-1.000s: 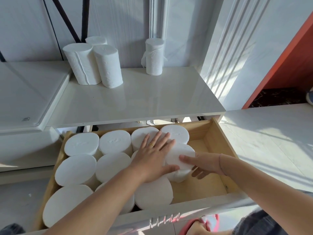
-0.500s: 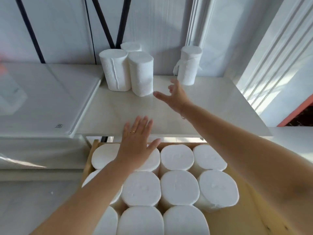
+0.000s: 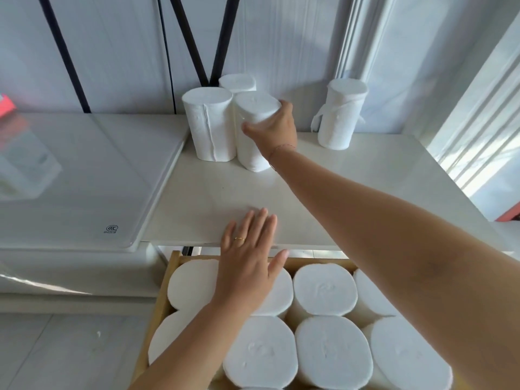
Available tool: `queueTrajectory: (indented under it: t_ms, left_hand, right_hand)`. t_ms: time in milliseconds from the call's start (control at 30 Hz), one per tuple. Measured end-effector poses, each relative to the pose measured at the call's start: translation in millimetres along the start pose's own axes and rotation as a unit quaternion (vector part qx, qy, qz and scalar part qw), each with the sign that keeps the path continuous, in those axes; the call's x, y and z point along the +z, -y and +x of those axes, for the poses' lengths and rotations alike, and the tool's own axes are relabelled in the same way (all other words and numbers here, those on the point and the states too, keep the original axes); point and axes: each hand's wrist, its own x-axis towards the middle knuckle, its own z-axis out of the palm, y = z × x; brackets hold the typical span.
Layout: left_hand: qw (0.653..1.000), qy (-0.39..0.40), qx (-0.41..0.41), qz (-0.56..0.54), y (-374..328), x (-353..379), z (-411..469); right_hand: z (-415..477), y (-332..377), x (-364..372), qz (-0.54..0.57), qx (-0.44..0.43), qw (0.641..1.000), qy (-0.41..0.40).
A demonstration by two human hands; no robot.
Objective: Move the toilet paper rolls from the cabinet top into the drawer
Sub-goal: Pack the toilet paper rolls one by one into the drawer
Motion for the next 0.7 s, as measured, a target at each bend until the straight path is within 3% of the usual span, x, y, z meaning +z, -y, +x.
queueTrajectory:
  t_ms: [200, 400, 533, 700]
  left_hand:
    - [1.0, 0.015, 0.001, 0.005, 0.0, -2.6, -4.5]
    - [0.999, 0.044, -0.019, 0.016, -6.5, -4.0, -11.1]
    - [0.998, 0.06, -0.013, 0.0, -29.2, -3.1, -23.1]
    - [0.994, 0.088, 0.051, -0.041, -80.4, 1.3, -39.5]
  right_hand:
    - [-30.5, -19.4, -47.7, -0.006, -0.032, 0.999, 0.014]
    - [-87.8, -48.9, -148.4, -0.002, -0.026, 0.999, 0.023]
    - [-132.8, -68.3, -230.0, -0.007, -0.007, 1.0, -0.014]
    - [-187.6, -89.0, -300.9, -0.017, -0.002, 0.997, -0.076]
